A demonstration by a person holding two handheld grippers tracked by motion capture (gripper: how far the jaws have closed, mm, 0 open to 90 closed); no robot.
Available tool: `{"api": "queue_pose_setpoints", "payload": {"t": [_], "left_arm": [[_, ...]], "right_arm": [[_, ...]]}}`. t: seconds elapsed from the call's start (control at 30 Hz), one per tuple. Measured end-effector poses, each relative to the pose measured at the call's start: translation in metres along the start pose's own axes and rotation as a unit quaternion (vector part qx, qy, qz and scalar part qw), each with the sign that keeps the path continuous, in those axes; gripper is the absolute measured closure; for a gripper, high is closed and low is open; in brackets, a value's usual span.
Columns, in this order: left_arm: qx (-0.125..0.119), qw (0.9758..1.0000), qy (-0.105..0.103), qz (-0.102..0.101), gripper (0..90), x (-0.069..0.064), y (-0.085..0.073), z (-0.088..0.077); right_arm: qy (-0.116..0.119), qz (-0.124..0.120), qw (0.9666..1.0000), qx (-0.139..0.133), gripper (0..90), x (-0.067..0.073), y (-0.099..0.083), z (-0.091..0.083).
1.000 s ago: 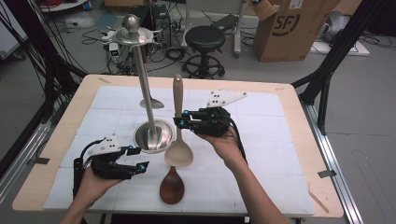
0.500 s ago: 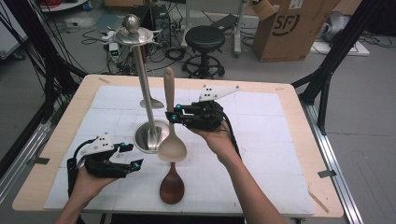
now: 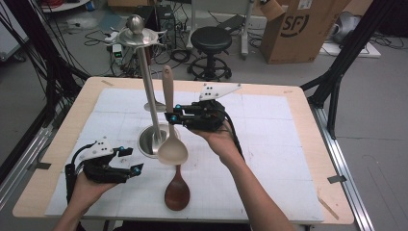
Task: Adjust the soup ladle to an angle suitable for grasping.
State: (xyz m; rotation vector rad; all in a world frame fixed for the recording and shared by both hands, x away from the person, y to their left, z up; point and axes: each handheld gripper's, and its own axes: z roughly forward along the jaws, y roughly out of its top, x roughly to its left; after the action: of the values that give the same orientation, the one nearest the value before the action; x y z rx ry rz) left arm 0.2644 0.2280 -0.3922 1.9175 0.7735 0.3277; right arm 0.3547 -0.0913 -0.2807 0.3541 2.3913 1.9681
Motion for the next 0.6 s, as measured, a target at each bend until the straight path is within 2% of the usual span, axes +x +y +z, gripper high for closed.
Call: {"api": "queue_pose_setpoints", "payload": {"t": [0.6], "left_arm": [[-0.007, 0.9998, 0.012, -0.016, 25.4, 0.007, -0.005, -0.006]], "right_arm": [[0.013, -0.019, 0.9997, -0.003, 77.9, 0.004, 0.019, 0.013]]}}
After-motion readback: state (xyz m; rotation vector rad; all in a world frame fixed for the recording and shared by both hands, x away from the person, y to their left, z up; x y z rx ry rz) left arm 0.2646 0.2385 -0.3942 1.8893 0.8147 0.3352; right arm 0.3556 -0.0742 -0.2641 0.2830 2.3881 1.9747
